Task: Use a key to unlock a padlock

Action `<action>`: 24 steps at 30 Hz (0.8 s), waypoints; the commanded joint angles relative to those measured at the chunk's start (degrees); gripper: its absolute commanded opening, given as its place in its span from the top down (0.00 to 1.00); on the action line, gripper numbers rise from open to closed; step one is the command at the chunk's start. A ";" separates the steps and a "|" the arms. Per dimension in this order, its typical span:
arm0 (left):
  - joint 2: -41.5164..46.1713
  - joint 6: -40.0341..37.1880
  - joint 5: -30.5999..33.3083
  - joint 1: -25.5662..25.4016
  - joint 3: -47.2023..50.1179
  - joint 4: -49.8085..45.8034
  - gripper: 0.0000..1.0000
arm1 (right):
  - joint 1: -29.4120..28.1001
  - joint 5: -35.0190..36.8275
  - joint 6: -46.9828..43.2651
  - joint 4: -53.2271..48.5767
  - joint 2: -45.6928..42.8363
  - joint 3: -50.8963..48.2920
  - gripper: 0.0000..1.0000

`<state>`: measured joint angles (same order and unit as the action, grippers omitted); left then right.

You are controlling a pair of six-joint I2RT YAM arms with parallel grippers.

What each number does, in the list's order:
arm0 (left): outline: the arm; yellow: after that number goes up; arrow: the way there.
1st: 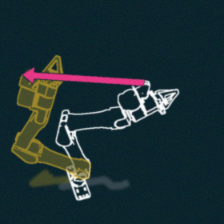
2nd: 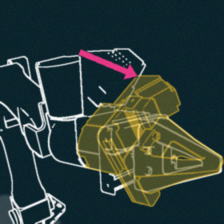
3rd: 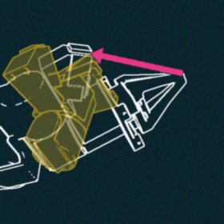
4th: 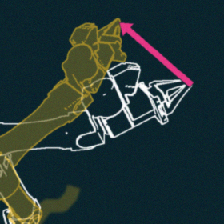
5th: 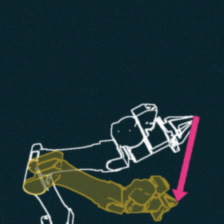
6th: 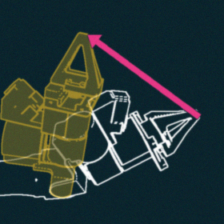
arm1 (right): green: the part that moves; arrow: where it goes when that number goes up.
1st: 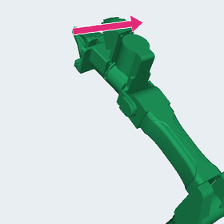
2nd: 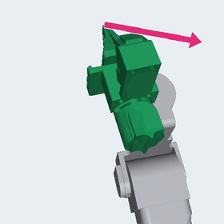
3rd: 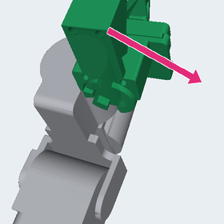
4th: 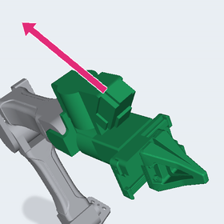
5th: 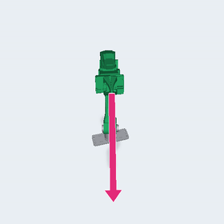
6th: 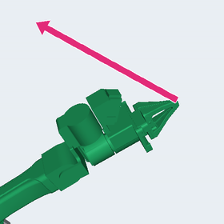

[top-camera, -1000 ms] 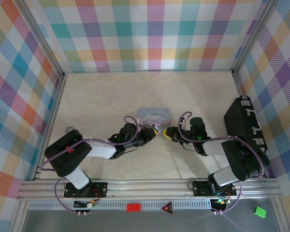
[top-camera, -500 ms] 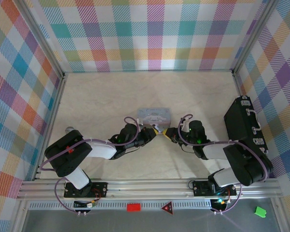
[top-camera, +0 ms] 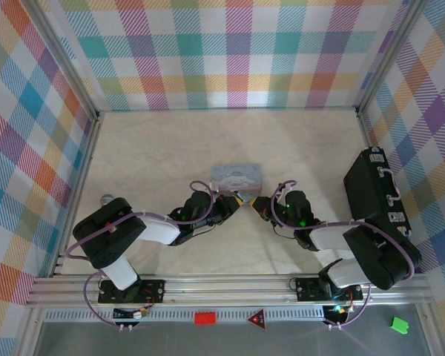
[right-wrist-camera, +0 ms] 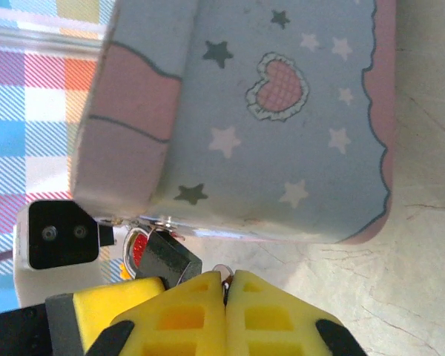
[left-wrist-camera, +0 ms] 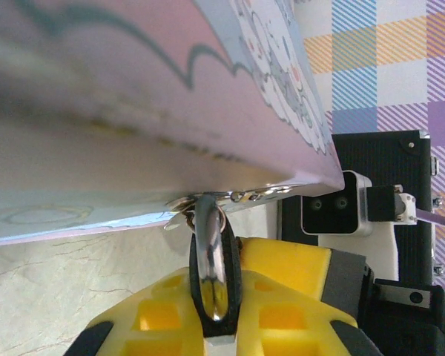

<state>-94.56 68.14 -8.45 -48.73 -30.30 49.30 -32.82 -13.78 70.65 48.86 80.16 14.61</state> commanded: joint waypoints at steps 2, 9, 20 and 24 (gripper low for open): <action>-0.56 1.91 -6.32 -3.13 -1.25 6.40 0.97 | -4.93 -5.28 5.02 12.40 1.04 0.77 1.00; -0.97 2.18 -6.05 -3.21 -1.25 7.08 0.97 | -9.19 -0.43 6.26 7.40 -1.64 1.25 1.00; -1.22 2.17 -6.75 -3.52 -1.60 6.78 0.97 | -9.24 -1.33 4.85 5.63 -3.61 3.05 1.00; -1.11 2.15 -6.76 -3.74 -1.58 6.82 0.97 | -8.58 0.49 2.40 1.95 -5.67 2.77 1.00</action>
<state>-95.44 68.77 -6.42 -48.73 -30.15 50.65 -39.79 -8.23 75.77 45.06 77.12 13.91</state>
